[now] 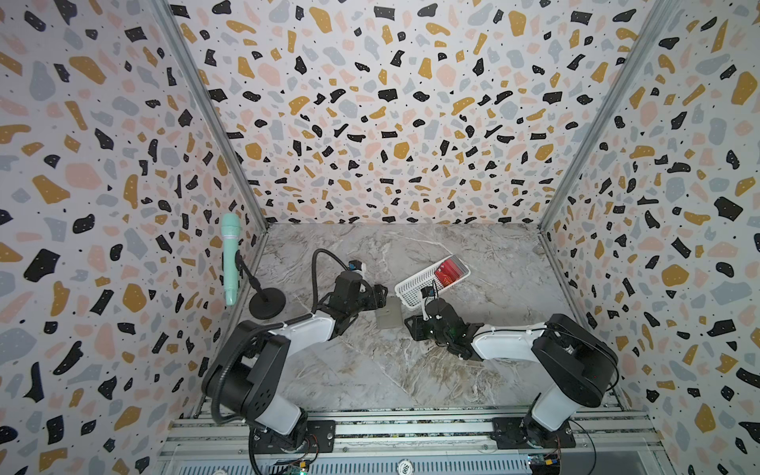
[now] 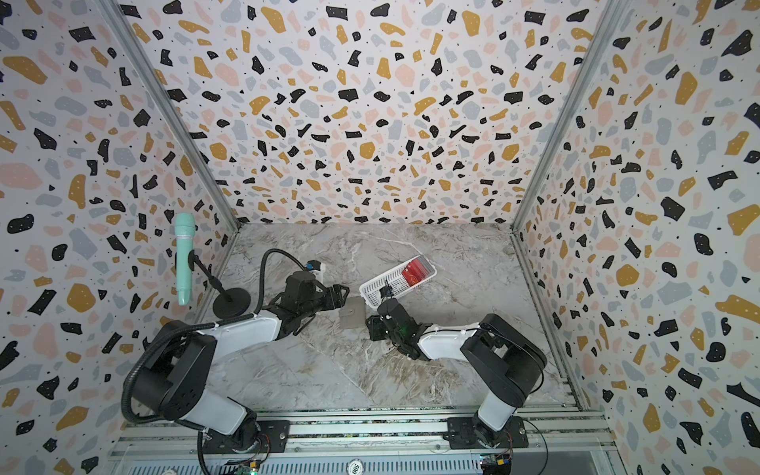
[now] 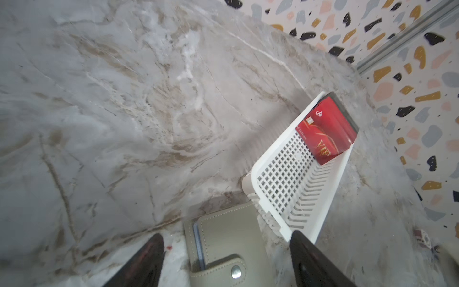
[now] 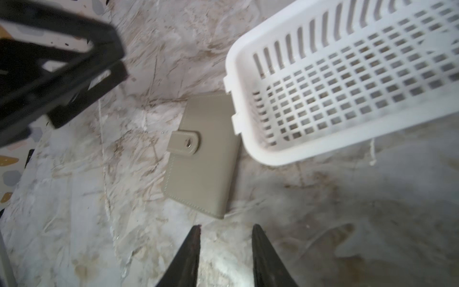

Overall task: Insert credit cards into a card holder
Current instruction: Rotate the storage box at the center of the table.

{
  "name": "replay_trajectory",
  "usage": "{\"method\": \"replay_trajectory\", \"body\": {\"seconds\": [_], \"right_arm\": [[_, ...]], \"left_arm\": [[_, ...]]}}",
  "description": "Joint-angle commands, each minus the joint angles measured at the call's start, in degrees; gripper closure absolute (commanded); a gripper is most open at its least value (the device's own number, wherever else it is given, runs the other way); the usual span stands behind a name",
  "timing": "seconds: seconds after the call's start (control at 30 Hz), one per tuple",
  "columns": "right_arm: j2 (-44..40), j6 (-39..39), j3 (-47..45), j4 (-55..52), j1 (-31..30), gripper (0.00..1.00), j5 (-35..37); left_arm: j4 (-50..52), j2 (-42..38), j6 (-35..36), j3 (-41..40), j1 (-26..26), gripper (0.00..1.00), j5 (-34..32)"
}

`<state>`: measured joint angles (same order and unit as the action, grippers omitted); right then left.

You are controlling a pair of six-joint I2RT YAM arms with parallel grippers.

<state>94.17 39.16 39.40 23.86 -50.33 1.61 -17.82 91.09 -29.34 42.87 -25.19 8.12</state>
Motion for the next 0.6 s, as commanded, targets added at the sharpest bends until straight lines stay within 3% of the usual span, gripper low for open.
{"method": "replay_trajectory", "body": {"seconds": [0.0,0.27,0.57], "right_arm": [[-1.8,2.1,-0.9,1.0,-2.1,0.63,0.9],[-1.7,4.0,-2.6,1.8,-4.1,0.64,0.9],[-0.2,5.3,-3.1,2.8,-4.8,0.64,0.8]], "left_arm": [[0.2,4.2,4.1,3.9,0.5,0.19,5.2],[2.3,12.4,5.7,9.7,0.6,0.18,8.1],[1.3,14.2,4.4,8.5,0.6,0.18,12.2]]}}
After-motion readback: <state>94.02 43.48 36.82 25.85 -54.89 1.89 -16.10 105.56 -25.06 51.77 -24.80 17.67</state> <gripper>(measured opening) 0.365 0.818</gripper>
